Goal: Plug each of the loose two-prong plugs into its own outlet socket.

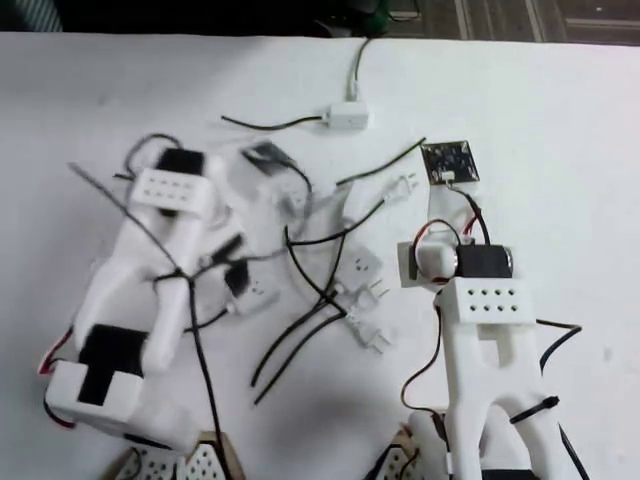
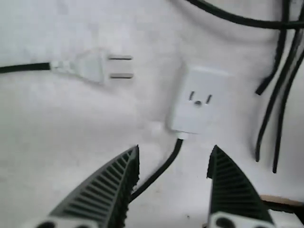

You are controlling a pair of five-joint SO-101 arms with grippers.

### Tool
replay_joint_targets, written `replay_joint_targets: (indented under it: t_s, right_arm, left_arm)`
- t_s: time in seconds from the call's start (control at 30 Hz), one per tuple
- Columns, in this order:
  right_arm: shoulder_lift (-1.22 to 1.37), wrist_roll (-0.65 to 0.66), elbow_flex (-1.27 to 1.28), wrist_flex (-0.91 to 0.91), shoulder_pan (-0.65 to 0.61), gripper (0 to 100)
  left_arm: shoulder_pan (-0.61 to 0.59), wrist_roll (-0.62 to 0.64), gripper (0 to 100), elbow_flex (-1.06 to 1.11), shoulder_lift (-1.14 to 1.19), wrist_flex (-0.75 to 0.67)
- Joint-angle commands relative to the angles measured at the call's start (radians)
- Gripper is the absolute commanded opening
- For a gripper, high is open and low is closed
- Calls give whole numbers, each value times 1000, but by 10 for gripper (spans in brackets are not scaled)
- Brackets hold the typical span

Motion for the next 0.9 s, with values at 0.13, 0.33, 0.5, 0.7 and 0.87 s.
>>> replay_joint_targets:
  t_s: [0.13,0.33,0.5,0.7,0.87]
  right_arm:
    - [-24,-2,-38,-4,-7,27]
    - [-24,-2,-38,-4,-7,27]
    - [-24,-2,-38,-4,-7,27]
    - [-24,-2,-38,-4,-7,27]
    - [-24,-2,-38,-4,-7,27]
  left_arm:
    - [139,71,242,195,-12,-230]
    - [177,80,242,295,-7,-371]
    - [170,72,241,295,-2,-373]
    - [176,78,240,295,-5,-379]
    - [176,71,170,295,-4,-379]
